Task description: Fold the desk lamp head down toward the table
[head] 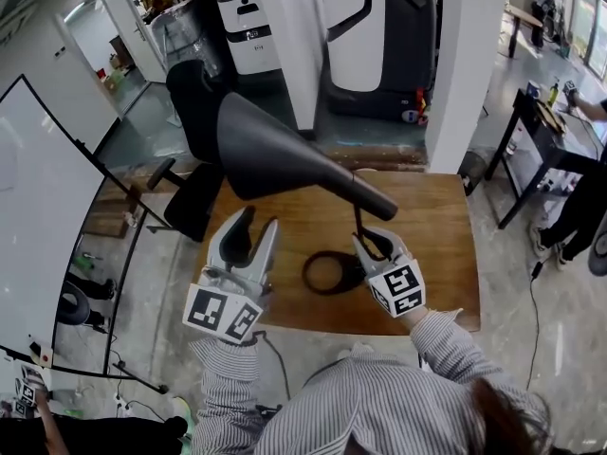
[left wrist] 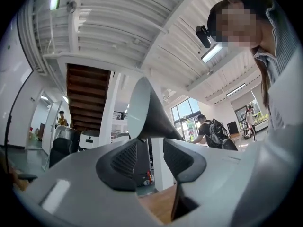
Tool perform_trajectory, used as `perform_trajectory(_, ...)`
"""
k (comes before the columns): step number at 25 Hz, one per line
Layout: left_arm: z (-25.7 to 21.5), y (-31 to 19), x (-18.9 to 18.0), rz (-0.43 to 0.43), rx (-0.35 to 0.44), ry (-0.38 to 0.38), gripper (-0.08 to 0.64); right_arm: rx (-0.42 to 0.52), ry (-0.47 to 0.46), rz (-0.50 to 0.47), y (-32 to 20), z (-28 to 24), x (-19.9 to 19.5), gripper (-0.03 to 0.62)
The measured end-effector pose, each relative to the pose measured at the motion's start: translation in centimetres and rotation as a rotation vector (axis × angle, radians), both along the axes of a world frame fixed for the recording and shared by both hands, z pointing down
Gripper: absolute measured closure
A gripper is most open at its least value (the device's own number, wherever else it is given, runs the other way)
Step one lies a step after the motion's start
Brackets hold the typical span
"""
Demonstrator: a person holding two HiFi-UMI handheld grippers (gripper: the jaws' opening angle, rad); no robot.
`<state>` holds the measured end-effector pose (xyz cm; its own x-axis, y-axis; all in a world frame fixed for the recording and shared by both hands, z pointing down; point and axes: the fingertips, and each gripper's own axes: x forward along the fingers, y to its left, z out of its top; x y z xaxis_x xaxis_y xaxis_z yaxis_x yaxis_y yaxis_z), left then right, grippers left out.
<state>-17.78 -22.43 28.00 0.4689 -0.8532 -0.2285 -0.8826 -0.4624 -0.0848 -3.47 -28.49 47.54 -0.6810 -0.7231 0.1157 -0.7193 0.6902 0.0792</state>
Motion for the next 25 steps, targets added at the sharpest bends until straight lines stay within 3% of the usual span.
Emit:
perform_trajectory(4,-3.1,0.4,-0.5,0.000,0.077,-0.053,0.397,-0.003,-0.004,-0.003,-0.1,-0.1,0.0,0.552)
perform_trajectory(7,-4.9,0.6,-0.4,0.029,0.128,-0.039,0.399,-0.004,-0.004,0.000,-0.1,-0.2,0.0,0.552)
perform_trajectory(10,-5.4,0.5,0.2,0.061,0.138,-0.030,0.405,0.000,-0.001,0.003,-0.1,-0.1,0.0,0.552)
perform_trajectory(13,-5.4,0.5,0.7,0.082,0.152,-0.038,0.466,0.004,0.000,0.000,0.0,0.0,-0.1,0.552)
perform_trajectory(16,-5.6,0.6,0.6,0.085,0.162,-0.034,0.483,0.009,0.000,0.000,0.1,-0.1,-0.1,0.552)
perform_trajectory(25,-4.9,0.7,0.3,0.103,0.182,-0.018,0.485,0.013,0.003,-0.005,0.2,0.2,-0.1,0.552)
